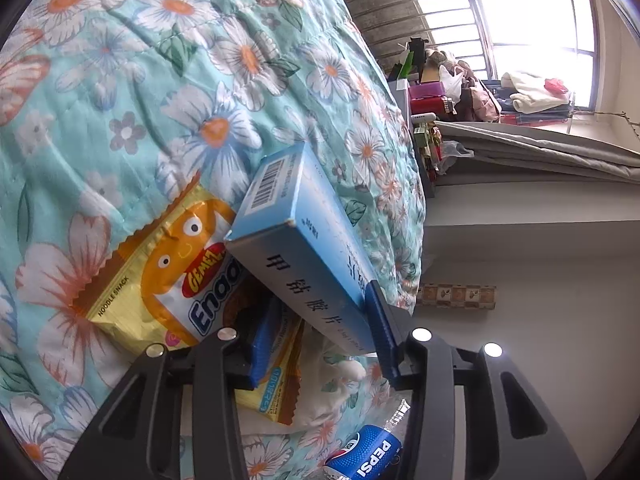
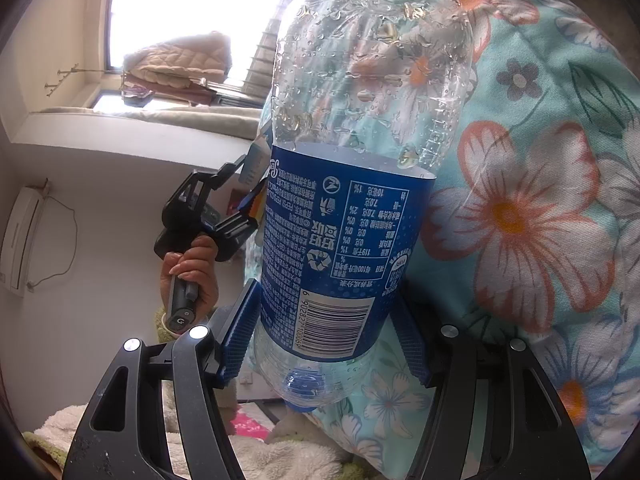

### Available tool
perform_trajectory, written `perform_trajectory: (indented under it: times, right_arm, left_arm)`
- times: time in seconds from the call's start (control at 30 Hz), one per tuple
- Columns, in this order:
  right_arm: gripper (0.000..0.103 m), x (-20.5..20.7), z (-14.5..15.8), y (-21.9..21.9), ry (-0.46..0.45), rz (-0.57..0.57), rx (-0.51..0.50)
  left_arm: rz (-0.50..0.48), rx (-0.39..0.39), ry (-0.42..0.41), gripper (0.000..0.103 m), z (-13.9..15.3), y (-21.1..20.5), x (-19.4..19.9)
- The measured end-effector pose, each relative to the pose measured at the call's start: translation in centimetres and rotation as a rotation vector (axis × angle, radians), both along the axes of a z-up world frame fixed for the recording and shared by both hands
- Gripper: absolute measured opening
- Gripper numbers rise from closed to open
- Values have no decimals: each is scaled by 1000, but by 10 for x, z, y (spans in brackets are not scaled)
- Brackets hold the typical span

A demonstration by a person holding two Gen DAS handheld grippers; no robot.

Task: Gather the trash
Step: 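Grasp the white medicine box with the left tool while the right tool holds the bottle, then lift the white box with the left tool while the right tool holds the bottle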

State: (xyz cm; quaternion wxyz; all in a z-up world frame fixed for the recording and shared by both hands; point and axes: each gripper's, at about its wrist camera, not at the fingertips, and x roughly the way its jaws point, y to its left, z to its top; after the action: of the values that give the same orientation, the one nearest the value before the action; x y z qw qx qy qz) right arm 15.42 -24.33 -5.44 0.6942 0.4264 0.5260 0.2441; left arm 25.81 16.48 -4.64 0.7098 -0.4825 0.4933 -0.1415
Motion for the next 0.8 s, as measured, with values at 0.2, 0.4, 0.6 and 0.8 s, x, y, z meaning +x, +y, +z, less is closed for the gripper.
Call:
perform_trajectory:
  times: [0.2, 0.4, 0.6, 0.8]
  right_arm:
    - [60, 0, 1, 0, 0, 1, 0]
    - [60, 0, 1, 0, 0, 1, -1]
    - [60, 0, 1, 0, 1, 1, -1]
    - [60, -1, 2, 1, -2, 9, -23]
  left_arm:
    - [0, -1, -36, 38, 7, 2, -3]
    - [-11, 39, -139, 35, 29, -1, -9]
    - [-85, 127, -310, 32, 71, -16, -22]
    - [-288, 229, -437, 32, 118, -36, -57]
